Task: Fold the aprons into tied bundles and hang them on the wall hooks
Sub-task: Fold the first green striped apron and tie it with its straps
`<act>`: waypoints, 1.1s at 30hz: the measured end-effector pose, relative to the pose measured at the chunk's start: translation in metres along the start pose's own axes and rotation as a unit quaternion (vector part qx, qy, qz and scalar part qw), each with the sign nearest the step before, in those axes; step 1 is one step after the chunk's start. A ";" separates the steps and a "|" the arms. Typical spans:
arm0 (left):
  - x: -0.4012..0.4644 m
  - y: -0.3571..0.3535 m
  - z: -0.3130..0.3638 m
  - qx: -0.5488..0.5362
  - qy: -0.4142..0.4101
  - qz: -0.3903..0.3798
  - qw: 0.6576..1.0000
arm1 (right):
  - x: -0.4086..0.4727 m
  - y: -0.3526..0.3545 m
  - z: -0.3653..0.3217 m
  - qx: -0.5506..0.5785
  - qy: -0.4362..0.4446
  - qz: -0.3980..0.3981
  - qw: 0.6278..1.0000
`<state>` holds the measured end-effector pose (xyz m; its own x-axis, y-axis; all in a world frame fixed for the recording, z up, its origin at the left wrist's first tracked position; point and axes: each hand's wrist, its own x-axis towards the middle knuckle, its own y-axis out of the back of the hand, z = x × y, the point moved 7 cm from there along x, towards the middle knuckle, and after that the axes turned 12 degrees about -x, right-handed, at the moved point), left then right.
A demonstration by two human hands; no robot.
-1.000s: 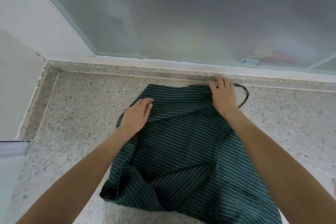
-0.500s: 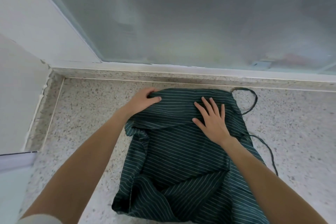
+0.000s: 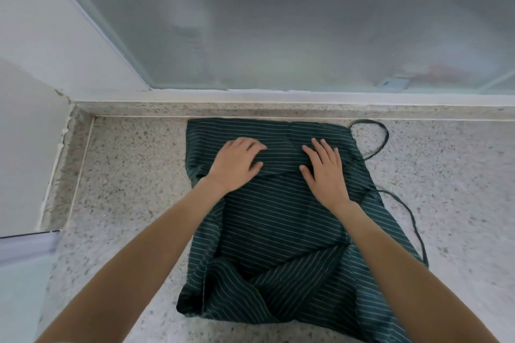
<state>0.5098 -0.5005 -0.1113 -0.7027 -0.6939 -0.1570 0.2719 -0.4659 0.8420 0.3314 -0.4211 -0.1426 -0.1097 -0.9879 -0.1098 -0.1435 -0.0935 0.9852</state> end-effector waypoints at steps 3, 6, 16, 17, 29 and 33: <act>-0.008 -0.043 0.045 0.000 -0.024 -0.070 0.997 | -0.042 0.020 0.016 0.024 -0.061 0.076 0.995; -0.022 -0.073 0.089 0.001 -0.067 -0.089 0.994 | -0.108 0.027 0.058 -0.007 -0.184 0.090 0.979; -0.111 -0.136 0.151 0.015 -0.033 -0.193 0.981 | -0.266 -0.011 0.101 -0.018 -0.312 -0.092 0.945; -0.122 -0.137 0.153 0.032 -0.037 -0.179 0.983 | -0.270 -0.006 0.092 -0.032 -0.282 -0.062 0.957; -0.214 -0.102 0.094 0.159 -0.031 -0.173 0.972 | -0.240 -0.004 -0.022 -0.166 -0.006 -0.036 0.986; -0.234 -0.077 0.070 0.154 0.043 -0.150 0.976 | -0.232 -0.010 -0.007 -0.121 -0.058 -0.107 0.985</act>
<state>0.6076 -0.2637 -0.1028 -0.6585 -0.6012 -0.4527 -0.1585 -0.4772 0.8644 0.3650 -0.1919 -0.1258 -0.2159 -0.9230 -0.3185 0.0611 -0.3384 0.9390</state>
